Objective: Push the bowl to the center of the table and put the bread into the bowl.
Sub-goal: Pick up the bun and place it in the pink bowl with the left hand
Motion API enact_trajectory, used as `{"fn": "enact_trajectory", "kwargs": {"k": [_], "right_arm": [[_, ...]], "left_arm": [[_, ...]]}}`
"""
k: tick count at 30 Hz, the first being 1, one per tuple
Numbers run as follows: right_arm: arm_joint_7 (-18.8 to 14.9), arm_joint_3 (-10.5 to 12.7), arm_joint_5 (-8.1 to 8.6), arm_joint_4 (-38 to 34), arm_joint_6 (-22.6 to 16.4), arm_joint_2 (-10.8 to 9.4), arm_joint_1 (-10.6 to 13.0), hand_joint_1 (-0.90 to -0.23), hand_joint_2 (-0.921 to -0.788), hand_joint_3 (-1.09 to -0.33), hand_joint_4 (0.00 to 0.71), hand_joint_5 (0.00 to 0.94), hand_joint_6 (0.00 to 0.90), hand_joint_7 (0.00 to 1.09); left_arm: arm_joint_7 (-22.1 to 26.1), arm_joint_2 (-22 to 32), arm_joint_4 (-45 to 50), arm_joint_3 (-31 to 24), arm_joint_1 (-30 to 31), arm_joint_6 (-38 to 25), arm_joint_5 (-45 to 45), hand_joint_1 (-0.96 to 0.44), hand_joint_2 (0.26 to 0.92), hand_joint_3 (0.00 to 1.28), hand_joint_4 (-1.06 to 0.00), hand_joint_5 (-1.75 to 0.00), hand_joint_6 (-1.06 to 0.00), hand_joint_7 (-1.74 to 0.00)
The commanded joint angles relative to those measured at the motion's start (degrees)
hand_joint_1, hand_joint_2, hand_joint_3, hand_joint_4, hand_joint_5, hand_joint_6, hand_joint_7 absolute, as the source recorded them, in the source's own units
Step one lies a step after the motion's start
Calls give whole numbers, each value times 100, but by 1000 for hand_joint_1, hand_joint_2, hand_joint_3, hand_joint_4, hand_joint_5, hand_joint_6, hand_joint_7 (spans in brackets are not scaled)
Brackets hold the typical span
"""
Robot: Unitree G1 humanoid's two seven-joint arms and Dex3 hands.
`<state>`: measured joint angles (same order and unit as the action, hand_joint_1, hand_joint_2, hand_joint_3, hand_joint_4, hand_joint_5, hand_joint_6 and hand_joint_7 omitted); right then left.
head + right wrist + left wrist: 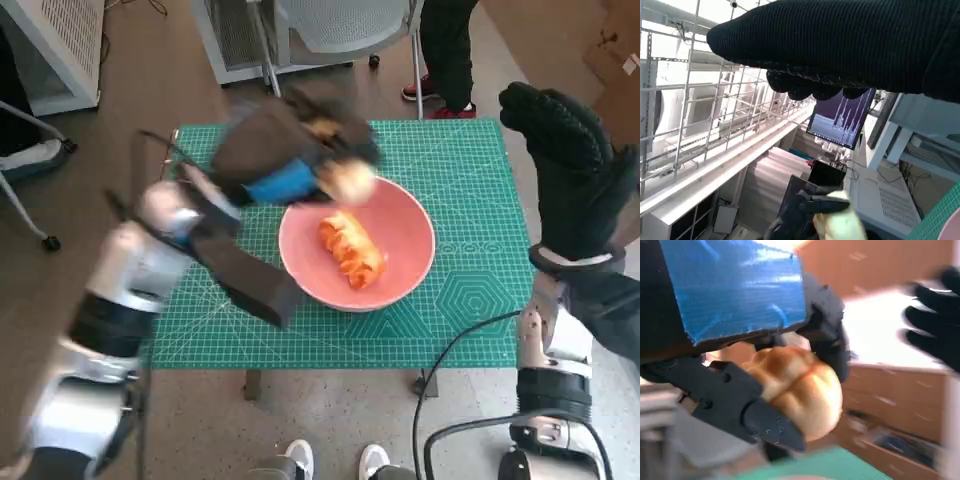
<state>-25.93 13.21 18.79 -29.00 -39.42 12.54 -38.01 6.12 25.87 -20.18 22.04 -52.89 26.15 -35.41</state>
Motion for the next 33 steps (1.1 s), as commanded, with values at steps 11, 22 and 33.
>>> {"fn": "enact_trajectory", "kwargs": {"k": [11, 22, 33], "right_arm": [[-72, 16, 190, 228, 313, 24, 297, -459, -921, -457, 394, 9, 527, 25], [141, 25, 47, 445, 373, -46, 376, -463, -921, -440, 406, 10, 529, 24], [349, -65, -234, 314, 213, -129, 312, -460, -921, -439, 410, 7, 529, 21]], "left_arm": [[445, -519, -1439, 149, -336, -121, 115, -1, 921, 117, -602, -1206, -597, -1240], [1680, -560, -1632, -296, -251, -736, 1103, -441, 921, 34, -214, -64, -233, -292], [1359, -425, -1834, -504, -73, -197, 1209, -509, 921, 35, -159, -2, -220, -257]]}}
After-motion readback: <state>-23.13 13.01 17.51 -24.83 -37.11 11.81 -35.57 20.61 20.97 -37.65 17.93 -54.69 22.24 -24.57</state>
